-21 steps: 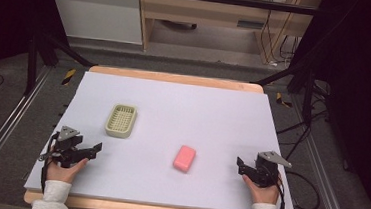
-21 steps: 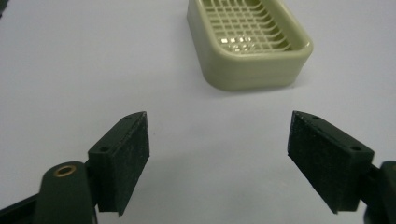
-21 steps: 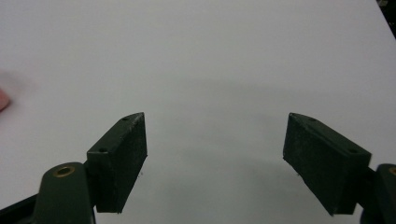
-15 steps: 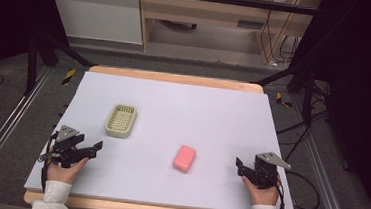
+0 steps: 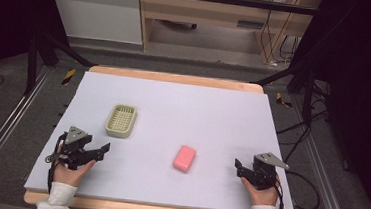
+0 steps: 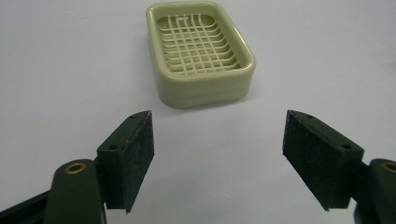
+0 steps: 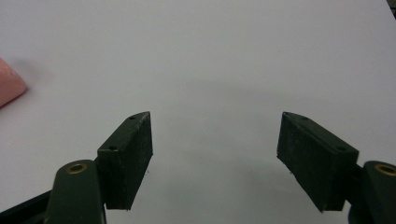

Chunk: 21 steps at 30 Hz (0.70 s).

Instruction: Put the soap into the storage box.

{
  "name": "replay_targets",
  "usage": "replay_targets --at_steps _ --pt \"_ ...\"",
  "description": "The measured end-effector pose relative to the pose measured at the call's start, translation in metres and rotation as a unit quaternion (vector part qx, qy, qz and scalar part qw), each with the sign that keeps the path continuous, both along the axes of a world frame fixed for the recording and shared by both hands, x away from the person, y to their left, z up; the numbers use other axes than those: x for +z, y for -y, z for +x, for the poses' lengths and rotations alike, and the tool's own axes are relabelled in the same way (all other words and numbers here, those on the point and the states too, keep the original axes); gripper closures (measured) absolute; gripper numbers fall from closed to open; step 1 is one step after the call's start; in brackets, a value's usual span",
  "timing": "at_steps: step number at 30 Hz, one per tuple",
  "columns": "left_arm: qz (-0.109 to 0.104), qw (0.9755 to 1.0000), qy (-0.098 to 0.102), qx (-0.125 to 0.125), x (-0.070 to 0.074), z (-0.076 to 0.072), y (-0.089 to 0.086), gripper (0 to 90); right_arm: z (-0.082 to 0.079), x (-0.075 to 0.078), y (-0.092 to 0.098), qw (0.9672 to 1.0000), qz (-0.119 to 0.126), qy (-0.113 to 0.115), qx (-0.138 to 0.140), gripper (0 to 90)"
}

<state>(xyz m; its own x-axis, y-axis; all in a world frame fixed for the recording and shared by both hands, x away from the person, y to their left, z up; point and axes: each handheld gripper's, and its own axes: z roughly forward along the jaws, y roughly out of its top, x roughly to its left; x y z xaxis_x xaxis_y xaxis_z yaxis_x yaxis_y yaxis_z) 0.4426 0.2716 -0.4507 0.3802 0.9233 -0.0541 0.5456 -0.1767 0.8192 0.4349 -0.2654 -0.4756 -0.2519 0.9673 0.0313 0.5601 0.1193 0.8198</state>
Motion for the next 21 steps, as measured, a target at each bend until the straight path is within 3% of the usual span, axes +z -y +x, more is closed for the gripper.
replay_targets --at_steps 21 --pt "0.0 0.9993 0.0 -0.038 0.003 -0.003 0.03 22.7 -0.002 0.001 -0.003 0.9999 -0.008 0.007 0.005 26.2"
